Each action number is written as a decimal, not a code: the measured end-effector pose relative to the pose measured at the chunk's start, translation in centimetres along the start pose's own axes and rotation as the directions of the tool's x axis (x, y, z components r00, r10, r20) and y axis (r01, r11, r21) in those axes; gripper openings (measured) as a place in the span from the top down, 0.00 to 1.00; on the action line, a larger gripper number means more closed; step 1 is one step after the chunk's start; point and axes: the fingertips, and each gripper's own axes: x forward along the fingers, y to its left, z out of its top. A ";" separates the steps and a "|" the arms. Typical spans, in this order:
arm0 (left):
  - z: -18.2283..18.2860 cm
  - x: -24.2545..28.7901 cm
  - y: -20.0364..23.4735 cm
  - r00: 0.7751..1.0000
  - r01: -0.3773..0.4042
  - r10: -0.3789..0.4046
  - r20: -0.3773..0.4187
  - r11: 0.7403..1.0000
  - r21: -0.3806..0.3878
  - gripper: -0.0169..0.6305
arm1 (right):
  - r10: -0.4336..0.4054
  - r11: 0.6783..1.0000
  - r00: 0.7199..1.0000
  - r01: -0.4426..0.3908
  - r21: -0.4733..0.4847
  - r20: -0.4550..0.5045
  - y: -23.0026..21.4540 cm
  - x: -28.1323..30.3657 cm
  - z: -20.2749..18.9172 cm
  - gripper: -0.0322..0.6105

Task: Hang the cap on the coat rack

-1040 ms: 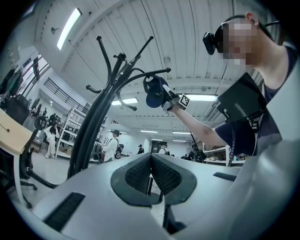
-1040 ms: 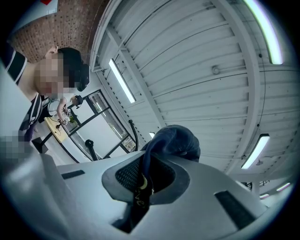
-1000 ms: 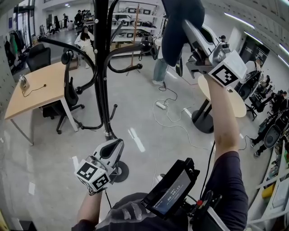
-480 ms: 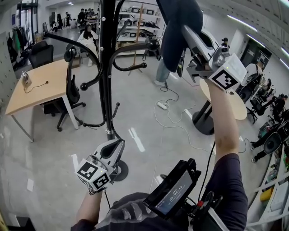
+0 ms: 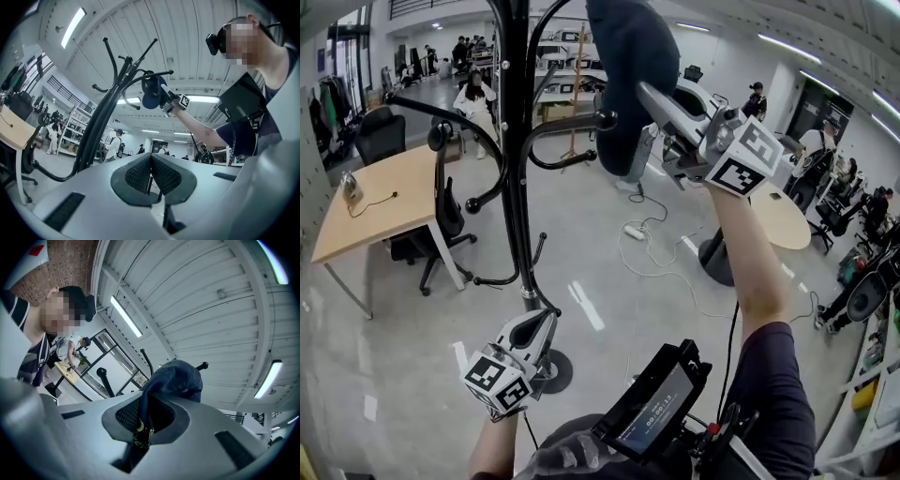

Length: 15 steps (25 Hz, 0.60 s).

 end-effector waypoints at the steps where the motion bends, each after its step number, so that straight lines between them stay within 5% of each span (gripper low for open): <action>1: -0.1 0.0 0.0 1.000 -0.001 0.001 -0.003 1.000 -0.003 0.96 | 0.012 1.000 1.000 -0.012 0.004 -0.004 0.2 0.3 -0.3 0.92; 15: -0.6 -0.1 0.6 0.999 -0.007 0.008 -0.031 1.000 0.023 0.96 | 0.053 0.996 0.999 -0.052 0.068 -0.013 1.4 1.5 -3.6 0.92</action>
